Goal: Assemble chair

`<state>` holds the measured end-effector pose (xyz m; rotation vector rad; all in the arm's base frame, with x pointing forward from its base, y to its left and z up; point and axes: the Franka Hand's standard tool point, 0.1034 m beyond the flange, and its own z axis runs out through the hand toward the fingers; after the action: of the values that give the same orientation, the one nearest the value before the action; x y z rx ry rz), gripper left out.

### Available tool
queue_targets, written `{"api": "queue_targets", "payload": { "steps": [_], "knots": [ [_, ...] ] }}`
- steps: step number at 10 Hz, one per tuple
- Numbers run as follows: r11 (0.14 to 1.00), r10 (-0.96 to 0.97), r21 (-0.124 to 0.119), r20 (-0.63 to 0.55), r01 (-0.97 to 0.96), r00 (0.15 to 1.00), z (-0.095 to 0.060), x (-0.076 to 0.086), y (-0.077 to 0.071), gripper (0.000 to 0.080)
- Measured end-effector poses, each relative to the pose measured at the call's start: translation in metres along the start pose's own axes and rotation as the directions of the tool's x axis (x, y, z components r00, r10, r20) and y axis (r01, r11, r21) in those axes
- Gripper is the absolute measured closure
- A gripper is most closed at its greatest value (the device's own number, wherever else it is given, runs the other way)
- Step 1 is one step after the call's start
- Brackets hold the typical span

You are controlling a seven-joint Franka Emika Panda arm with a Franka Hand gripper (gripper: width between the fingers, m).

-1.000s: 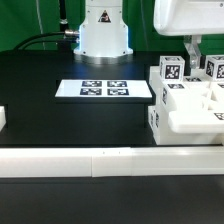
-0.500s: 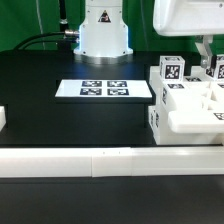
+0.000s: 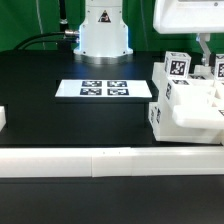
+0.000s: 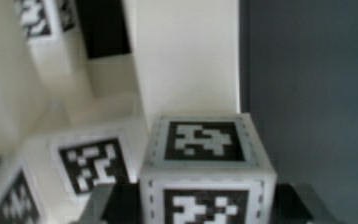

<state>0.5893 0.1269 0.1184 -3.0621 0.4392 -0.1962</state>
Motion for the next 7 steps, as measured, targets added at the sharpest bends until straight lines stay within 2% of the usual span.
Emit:
{"api": "queue_targets", "payload": {
  "steps": [2,7],
  "knots": [
    [0.983,0.182,0.007,0.000,-0.182,0.983,0.0003,0.0013,0.0029,0.0515],
    [0.900,0.436,0.018,0.009,-0.436,0.900,0.0008,0.0031,0.0069,0.0515]
  ]
}}
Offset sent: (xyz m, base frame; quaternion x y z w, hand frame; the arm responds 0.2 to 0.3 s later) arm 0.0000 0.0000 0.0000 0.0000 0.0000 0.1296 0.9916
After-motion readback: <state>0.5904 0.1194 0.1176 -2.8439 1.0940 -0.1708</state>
